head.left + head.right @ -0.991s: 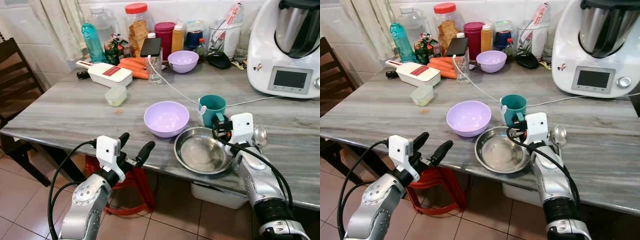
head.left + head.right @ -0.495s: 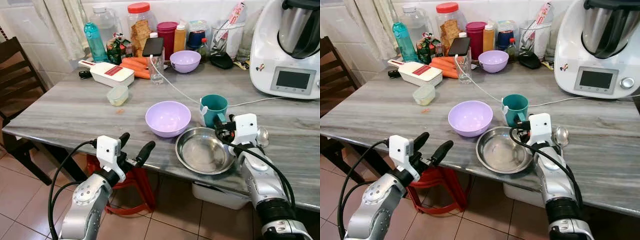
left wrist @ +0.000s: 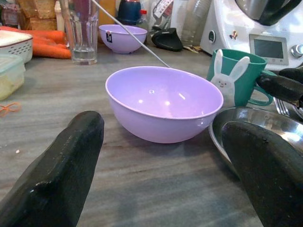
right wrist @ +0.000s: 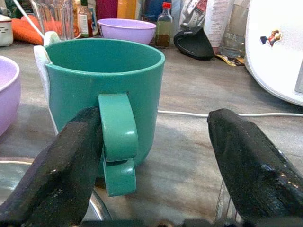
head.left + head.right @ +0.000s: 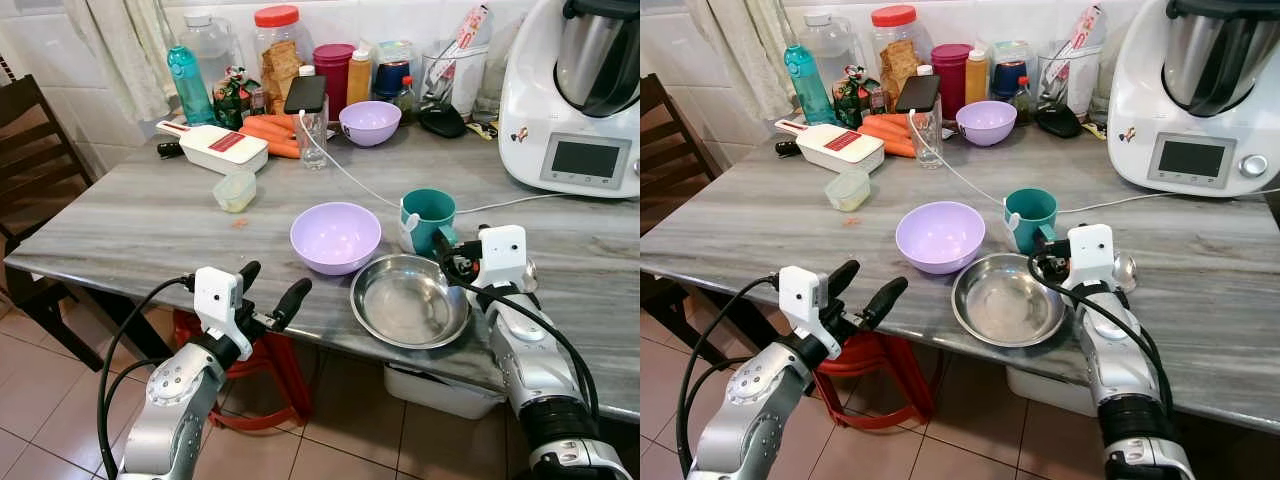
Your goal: Setting the table
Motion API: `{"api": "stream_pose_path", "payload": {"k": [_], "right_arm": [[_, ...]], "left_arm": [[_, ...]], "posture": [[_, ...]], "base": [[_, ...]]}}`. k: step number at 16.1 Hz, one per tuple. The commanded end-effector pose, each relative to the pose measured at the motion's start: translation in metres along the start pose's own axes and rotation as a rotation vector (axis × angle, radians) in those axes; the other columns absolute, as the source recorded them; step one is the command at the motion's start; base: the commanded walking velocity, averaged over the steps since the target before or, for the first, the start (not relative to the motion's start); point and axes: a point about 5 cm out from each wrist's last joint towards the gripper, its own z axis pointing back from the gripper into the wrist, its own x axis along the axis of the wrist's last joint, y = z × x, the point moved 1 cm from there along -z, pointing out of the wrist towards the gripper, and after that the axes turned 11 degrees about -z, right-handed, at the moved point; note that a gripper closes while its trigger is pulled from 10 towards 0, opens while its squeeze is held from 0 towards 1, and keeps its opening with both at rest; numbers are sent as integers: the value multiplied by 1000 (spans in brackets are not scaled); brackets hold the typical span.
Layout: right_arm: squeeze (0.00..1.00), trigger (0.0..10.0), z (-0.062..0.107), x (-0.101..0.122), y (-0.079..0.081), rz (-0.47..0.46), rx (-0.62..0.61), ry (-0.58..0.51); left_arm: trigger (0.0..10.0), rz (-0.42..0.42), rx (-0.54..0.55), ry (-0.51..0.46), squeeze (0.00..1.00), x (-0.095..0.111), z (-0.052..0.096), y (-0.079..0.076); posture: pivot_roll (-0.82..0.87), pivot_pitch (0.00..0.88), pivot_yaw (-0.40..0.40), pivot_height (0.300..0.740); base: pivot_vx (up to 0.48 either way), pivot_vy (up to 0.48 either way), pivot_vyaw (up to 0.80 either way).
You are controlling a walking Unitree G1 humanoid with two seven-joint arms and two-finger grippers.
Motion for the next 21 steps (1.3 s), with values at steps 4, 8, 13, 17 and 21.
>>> {"api": "stream_pose_path", "payload": {"k": [4,8,13,17,21], "right_arm": [[1000,10000,-3,23,16,7,35,-103],[1000,10000,11,35,32,-15,61,-161],[1000,10000,36,46,51,4,35,-221],[0,10000,53,45,62,31,36,-214],[0,10000,54,49,68,99,74,-224]], "left_arm": [[10000,-15,18,29,0,-4,1,4],[10000,-11,67,17,0,-4,3,8],[10000,-95,270,49,0,-9,7,28],[10000,-133,400,59,0,-11,9,39],[10000,-153,459,78,0,-13,9,47]], "posture": [[-61,0,107,740],[-61,0,90,740],[-70,0,82,740],[-78,0,83,740],[-80,0,82,740]], "base": [[0,0,0],[0,0,0],[0,0,0],[0,0,0],[0,0,400]]}}
